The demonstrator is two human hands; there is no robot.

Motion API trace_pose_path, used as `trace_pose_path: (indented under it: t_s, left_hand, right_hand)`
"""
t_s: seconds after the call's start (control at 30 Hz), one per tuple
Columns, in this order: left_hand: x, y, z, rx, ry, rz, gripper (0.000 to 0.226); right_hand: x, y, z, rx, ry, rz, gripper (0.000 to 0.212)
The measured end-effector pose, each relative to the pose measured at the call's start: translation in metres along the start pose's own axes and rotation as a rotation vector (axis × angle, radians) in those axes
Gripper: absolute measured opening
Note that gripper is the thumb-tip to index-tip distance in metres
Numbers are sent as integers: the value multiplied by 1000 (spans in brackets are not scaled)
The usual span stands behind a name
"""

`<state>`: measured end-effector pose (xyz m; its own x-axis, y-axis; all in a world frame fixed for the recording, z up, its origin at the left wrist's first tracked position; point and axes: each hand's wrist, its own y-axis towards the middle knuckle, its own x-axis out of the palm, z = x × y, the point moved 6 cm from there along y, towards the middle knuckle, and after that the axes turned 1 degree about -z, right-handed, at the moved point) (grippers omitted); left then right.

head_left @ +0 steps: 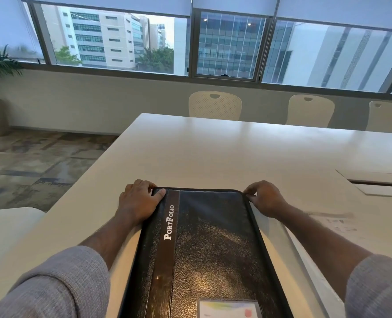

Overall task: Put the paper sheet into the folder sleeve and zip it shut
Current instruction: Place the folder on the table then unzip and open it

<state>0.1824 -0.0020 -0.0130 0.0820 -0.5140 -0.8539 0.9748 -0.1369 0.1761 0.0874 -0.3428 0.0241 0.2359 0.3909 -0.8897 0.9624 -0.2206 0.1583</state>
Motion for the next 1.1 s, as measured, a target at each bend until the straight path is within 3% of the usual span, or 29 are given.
trace_pose_path:
  t_s: [0.17,0.6,1.1]
  left_hand:
    - [0,0,0,-10,11,-1,48]
    - [3,1,-2,-21,32,-2,50]
    - [1,3,-1,-29,66,-3,51]
  right_hand:
    - [-6,-26,-5,-58,-85,113,16]
    - [-15,-94,-11,-70,-80,175,15]
    - [-21,-173,-17,-124,-46,57,16]
